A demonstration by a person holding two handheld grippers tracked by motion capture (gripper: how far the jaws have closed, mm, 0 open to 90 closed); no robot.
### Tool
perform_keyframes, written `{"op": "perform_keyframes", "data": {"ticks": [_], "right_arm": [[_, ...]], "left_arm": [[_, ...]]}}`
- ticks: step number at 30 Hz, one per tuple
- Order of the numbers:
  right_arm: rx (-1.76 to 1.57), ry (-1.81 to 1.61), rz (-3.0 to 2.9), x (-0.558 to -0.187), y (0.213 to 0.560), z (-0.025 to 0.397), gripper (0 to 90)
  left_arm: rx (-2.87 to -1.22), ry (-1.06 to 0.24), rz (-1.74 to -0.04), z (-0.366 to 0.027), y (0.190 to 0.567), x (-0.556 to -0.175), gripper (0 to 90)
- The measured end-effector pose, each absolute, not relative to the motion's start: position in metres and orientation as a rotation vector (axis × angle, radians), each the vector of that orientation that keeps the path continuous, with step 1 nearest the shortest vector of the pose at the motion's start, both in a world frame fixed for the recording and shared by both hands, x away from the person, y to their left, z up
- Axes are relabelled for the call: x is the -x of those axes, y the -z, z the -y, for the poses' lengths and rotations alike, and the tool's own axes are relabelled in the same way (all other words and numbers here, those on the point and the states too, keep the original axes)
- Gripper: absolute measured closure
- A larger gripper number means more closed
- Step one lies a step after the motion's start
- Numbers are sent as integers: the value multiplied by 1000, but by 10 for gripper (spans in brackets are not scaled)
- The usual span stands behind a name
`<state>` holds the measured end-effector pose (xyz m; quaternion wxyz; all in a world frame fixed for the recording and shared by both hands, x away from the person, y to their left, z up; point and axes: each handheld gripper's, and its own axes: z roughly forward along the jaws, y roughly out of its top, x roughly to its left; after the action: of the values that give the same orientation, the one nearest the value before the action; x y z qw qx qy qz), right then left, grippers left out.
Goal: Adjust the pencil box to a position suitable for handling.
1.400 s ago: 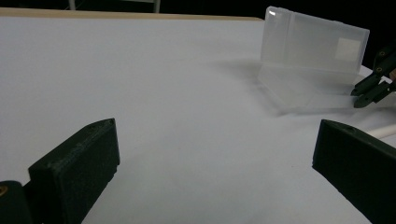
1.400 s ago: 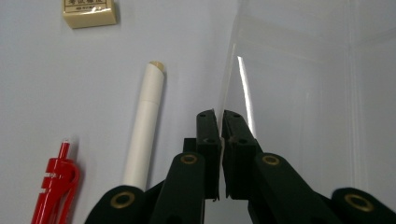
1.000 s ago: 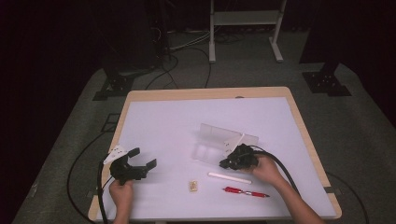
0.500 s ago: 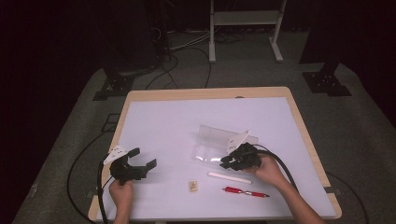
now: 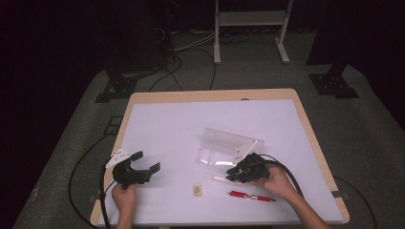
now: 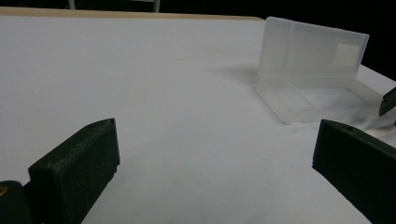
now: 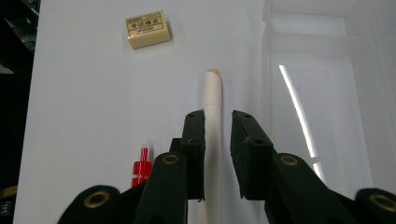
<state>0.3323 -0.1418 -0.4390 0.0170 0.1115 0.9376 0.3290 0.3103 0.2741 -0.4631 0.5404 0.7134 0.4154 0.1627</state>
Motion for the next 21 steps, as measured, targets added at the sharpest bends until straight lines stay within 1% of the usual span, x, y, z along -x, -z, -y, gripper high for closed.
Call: {"op": "perform_keyframes", "data": {"ticks": [18, 21], "right_arm": [[-351, -949, -2951, -331, 455, 137, 743], [-344, -936, -2953, -330, 457, 136, 757]], "left_arm": [[-1694, -385, -987, -274, 463, -310, 0], [-1694, -385, -987, -274, 463, -310, 0]]}}
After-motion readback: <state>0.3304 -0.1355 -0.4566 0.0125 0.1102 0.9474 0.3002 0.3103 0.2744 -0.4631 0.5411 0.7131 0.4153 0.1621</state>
